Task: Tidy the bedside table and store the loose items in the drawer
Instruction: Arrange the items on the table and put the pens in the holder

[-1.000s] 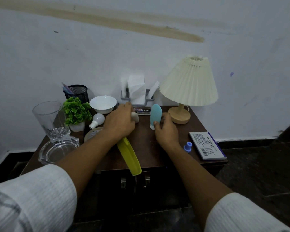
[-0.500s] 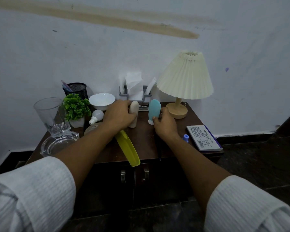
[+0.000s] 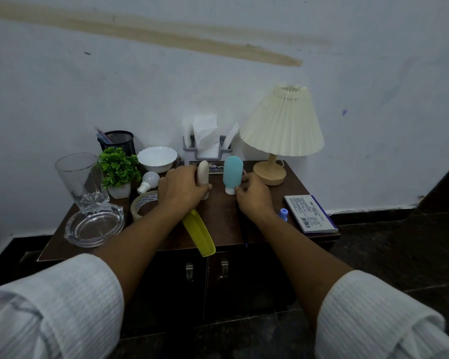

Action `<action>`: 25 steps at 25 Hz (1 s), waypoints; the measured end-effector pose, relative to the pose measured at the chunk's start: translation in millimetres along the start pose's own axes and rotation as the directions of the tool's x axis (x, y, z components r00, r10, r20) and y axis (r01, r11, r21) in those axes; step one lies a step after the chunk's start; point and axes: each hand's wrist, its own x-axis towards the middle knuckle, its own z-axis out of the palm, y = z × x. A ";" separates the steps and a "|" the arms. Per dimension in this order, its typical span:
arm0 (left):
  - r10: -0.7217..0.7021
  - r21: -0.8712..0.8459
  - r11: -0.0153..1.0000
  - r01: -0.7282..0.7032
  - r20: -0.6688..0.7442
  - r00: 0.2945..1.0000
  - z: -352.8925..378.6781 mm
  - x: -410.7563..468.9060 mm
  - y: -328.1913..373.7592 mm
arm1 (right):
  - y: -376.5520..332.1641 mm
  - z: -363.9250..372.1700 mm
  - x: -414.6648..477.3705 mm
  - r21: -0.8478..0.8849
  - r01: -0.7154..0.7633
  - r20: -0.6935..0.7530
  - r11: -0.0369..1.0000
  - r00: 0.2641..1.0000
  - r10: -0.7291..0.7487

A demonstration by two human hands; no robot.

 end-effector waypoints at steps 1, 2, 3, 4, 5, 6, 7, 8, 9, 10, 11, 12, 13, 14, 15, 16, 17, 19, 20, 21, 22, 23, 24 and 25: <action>0.004 -0.014 1.000 -0.004 -0.003 1.000 -1.9 -1.4 0.7 | -1.1 -1.5 -2.3 0.010 -0.008 0.009 1.000 1.000 0.008; 0.004 -0.032 0.999 -0.004 -0.005 1.000 -4.7 -3.7 1.4 | -2.7 -2.9 -5.8 0.016 -0.014 0.020 1.000 1.000 0.014; 0.001 -0.053 0.999 -0.001 -0.007 1.000 -7.5 -6.6 1.9 | -3.9 -3.8 -9.6 0.021 -0.018 0.031 1.000 0.999 0.017; -0.003 -0.072 0.997 0.003 -0.010 1.000 -10.8 -9.9 2.0 | -5.1 -4.7 -13.7 0.028 -0.021 0.040 0.999 0.999 0.020; -0.006 -0.089 0.996 0.004 -0.012 1.000 -14.8 -13.7 1.2 | -6.5 -5.2 -17.3 0.036 -0.029 0.047 0.999 0.999 0.027; -0.010 -0.102 0.995 0.008 -0.012 1.000 -19.1 -18.2 0.5 | -7.9 -6.7 -21.7 0.036 -0.042 0.056 0.998 0.998 0.040; -0.018 -0.119 0.993 0.016 -0.016 1.000 -24.1 -23.4 -0.5 | -10.1 -9.3 -26.6 0.025 -0.057 0.069 0.998 0.996 0.055; -0.025 -0.137 0.990 0.022 -0.024 0.999 -29.2 -29.0 -1.1 | -12.0 -12.3 -31.2 0.005 -0.068 0.085 0.998 0.994 0.067; -0.027 -0.152 0.988 0.022 -0.033 0.999 -34.0 -35.3 -2.3 | -13.4 -15.4 -36.2 -0.019 -0.069 0.098 0.997 0.993 0.070; -0.025 -0.166 0.986 0.017 -0.045 0.999 -39.2 -42.2 -3.5 | -15.4 -19.3 -42.8 -0.054 -0.049 0.101 0.997 0.993 0.055; -0.026 -0.185 0.983 0.016 -0.055 0.998 -44.5 -49.8 -4.4 | -16.6 -22.5 -49.2 -0.097 -0.008 0.095 0.995 0.995 0.017; -0.036 -0.208 0.978 0.022 -0.062 0.997 -50.2 -57.6 -6.1 | -18.2 -25.1 -56.8 -0.143 0.048 0.083 0.989 0.996 -0.036; -0.047 -0.225 0.974 0.032 -0.064 0.997 -56.6 -64.6 -8.2 | -19.5 -25.6 -64.1 -0.181 0.101 0.070 0.978 0.994 -0.090; -0.063 -0.233 0.971 0.047 -0.058 0.996 -63.3 -70.1 -11.0 | -21.4 -24.7 -71.4 -0.215 0.154 0.064 0.964 0.988 -0.143; -0.077 -0.238 0.969 0.064 -0.045 0.996 -70.2 -74.6 -14.2 | -23.6 -23.2 -78.3 -0.245 0.198 0.074 0.949 0.980 -0.186; -0.095 -0.236 0.968 0.086 -0.027 0.995 -76.6 -78.5 -16.6 | -26.2 -22.8 -85.5 -0.271 0.241 0.100 0.932 0.970 -0.222; -0.123 -0.232 0.966 0.117 -0.009 0.992 -86.4 -84.8 -22.0 | -31.8 -19.8 -93.4 -0.285 0.282 0.146 0.916 0.957 -0.250; -0.182 -0.248 0.952 0.181 0.020 0.983 -98.7 -91.3 -31.8 | -41.3 -14.1 -102.4 -0.302 0.331 0.219 0.894 0.937 -0.273; -0.218 -0.260 0.941 0.216 0.020 0.976 -102.2 -93.5 -37.8 | -46.0 -11.4 -105.3 -0.305 0.348 0.249 0.886 0.927 -0.279; -0.249 -0.266 0.933 0.243 0.013 0.969 -107.6 -98.5 -45.0 | -51.9 -7.5 -109.3 -0.304 0.361 0.273 0.881 0.919 -0.283; -0.273 -0.269 0.926 0.263 -0.001 0.962 -112.0 -103.7 -51.5 | -57.8 -4.0 -113.6 -0.301 0.370 0.290 0.879 0.913 -0.286; -0.294 -0.276 0.920 0.278 -0.017 0.956 -114.4 -109.6 -58.4 | -61.9 1.5 -116.8 -0.289 0.373 0.304 0.882 0.909 -0.285; -0.314 -0.290 0.911 0.292 -0.031 0.949 -116.0 -115.1 -65.5 | -65.8 7.4 -119.5 -0.272 0.376 0.307 0.886 0.906 -0.291; -0.335 -0.306 0.901 0.308 -0.039 0.941 -116.9 -120.4 -73.3 | -69.4 14.1 -122.0 -0.254 0.373 0.305 0.892 0.906 -0.292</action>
